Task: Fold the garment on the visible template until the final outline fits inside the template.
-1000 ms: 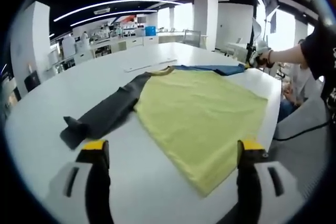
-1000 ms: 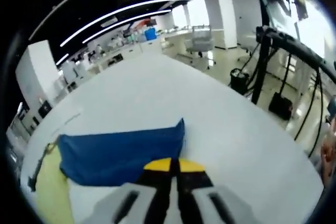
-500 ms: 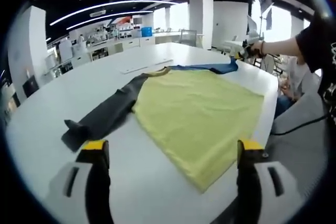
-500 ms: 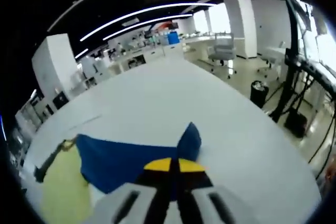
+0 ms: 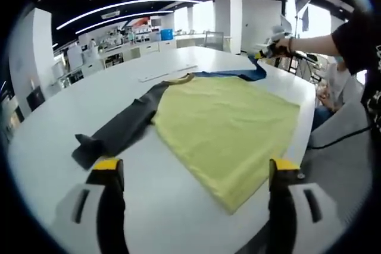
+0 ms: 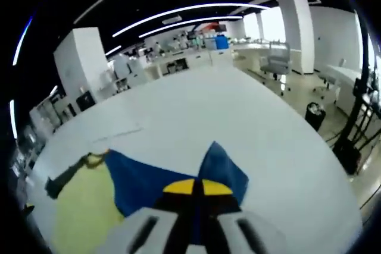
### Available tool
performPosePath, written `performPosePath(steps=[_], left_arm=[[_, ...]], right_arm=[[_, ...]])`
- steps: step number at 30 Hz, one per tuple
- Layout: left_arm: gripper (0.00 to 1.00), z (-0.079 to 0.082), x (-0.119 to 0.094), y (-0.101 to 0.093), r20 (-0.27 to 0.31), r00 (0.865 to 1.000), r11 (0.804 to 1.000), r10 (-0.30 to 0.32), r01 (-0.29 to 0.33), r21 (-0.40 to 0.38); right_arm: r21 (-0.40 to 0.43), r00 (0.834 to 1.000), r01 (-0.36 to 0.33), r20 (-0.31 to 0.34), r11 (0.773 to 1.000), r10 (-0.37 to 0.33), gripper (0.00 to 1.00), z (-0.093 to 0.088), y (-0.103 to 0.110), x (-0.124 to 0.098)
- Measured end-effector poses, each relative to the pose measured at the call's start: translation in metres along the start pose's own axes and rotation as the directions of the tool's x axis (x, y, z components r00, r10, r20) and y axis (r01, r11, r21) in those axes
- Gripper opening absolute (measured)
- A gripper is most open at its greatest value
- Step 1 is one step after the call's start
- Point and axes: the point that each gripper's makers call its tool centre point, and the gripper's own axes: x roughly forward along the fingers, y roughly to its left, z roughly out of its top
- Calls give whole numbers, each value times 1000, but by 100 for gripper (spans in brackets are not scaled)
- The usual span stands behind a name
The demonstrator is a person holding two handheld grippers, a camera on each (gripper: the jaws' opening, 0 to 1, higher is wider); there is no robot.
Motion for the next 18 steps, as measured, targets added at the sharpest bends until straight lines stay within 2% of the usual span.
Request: performPosePath(steps=[3, 6, 8, 18], left_arm=[[99, 2, -1, 1, 8, 1000, 1000, 2, -2, -6], [99, 4, -1, 1, 12, 1000, 1000, 0, 0, -5], [99, 4, -1, 0, 11, 1000, 1000, -4, 4, 2], [99, 10, 0, -5, 28, 999, 1000, -19, 19, -13]], right_arm=[[-29, 1000, -25, -11, 999, 25, 0, -3, 16, -4], [-52, 999, -47, -16, 998, 47, 0, 6, 23, 4], [-64, 998, -67, -18, 996, 66, 0, 8, 38, 2], [-132, 996, -90, -33, 987, 86, 0, 21, 62, 10]])
